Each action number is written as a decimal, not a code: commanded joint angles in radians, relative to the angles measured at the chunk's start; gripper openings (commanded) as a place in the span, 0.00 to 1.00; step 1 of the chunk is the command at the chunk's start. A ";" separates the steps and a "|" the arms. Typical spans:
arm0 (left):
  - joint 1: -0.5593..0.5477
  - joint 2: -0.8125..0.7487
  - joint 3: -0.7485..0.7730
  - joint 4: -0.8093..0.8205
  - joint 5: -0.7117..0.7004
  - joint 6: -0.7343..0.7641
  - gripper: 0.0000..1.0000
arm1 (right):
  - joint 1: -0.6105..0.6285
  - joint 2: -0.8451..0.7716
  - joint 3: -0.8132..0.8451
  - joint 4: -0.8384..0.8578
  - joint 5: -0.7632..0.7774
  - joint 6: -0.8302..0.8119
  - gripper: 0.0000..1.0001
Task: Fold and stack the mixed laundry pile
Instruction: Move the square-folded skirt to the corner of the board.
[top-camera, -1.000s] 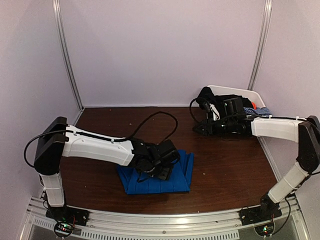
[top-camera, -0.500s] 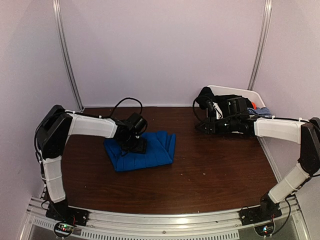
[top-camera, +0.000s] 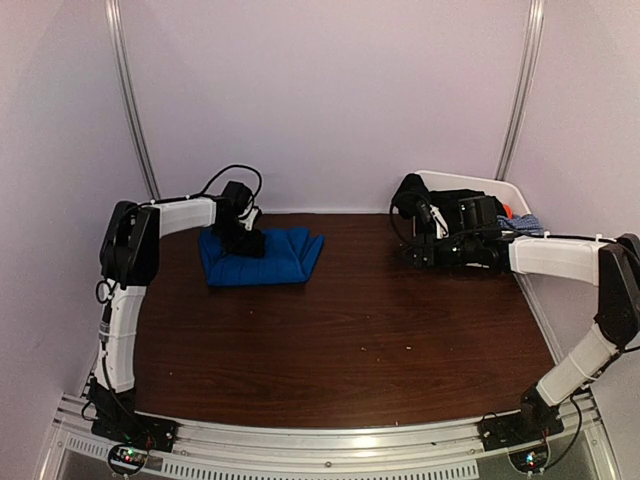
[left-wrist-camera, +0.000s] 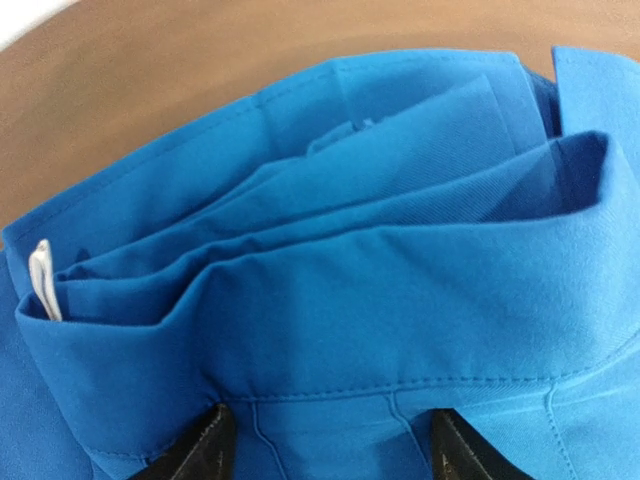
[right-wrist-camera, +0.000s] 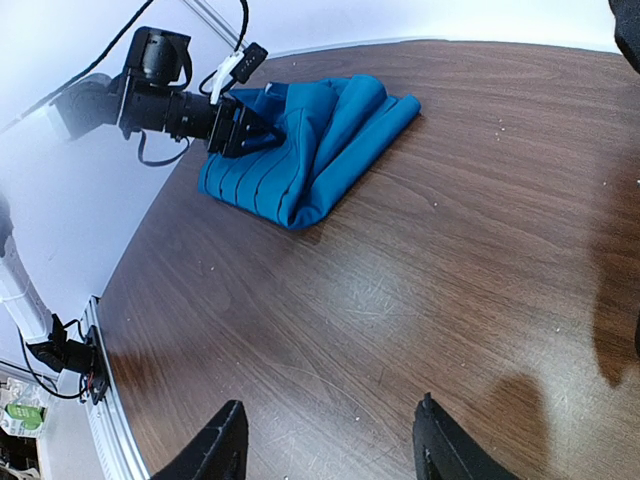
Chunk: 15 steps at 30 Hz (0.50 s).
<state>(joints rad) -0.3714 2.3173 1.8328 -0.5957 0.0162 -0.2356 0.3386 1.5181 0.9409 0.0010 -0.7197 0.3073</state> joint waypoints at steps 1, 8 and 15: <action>0.075 0.176 0.165 -0.166 0.027 0.111 0.68 | -0.010 0.020 -0.004 0.032 -0.037 0.007 0.57; 0.171 0.296 0.421 -0.242 0.013 0.176 0.68 | -0.011 0.005 -0.011 0.030 -0.044 0.010 0.57; 0.195 0.293 0.588 -0.247 -0.046 0.279 0.73 | -0.011 0.001 0.015 0.028 -0.067 0.004 0.58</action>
<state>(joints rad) -0.1959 2.5988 2.3440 -0.7685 0.0410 -0.0414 0.3355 1.5307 0.9394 0.0132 -0.7616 0.3176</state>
